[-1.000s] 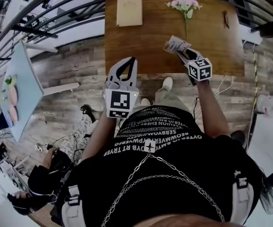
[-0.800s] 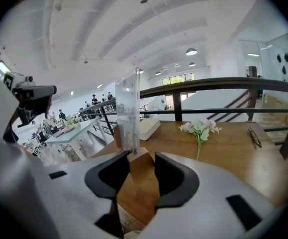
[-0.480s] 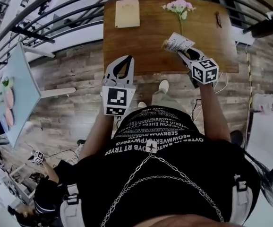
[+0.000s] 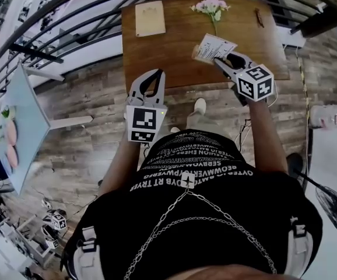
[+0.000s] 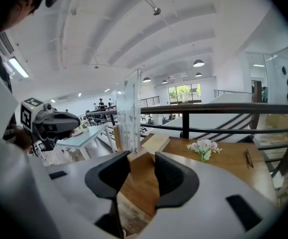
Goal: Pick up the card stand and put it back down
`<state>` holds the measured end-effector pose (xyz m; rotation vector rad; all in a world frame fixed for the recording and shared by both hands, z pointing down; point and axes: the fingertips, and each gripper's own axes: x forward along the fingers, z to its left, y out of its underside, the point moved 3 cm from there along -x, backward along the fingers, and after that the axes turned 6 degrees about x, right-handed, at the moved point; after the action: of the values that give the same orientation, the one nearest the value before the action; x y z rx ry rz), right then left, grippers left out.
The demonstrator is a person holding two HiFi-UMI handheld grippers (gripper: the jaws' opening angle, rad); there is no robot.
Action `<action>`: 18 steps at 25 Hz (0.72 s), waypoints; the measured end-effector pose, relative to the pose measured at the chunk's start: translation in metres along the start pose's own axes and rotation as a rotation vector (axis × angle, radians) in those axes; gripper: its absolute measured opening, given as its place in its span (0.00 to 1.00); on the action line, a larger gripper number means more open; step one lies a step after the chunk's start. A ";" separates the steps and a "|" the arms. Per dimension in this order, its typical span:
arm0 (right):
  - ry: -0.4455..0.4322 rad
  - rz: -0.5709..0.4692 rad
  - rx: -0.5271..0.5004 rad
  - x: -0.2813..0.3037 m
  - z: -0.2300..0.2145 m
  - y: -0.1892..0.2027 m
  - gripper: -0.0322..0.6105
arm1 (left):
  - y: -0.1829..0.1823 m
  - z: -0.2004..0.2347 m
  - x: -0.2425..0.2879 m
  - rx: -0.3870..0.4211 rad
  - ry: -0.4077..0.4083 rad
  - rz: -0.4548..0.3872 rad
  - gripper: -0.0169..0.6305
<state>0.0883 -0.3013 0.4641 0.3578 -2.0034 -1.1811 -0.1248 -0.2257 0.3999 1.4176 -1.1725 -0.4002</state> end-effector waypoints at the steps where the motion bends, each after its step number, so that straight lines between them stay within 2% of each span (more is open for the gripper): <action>1: -0.002 -0.002 -0.005 -0.004 0.004 -0.002 0.31 | 0.000 -0.003 -0.001 0.002 0.007 -0.004 0.07; 12: -0.019 -0.026 -0.056 -0.035 0.036 -0.032 0.31 | 0.000 -0.010 -0.012 0.015 0.047 -0.023 0.07; 18: -0.012 -0.040 -0.053 -0.039 0.037 -0.033 0.31 | 0.002 -0.010 -0.017 0.005 0.052 -0.024 0.07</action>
<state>0.0823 -0.2733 0.4084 0.3658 -1.9792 -1.2615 -0.1251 -0.2062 0.3980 1.4398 -1.1162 -0.3754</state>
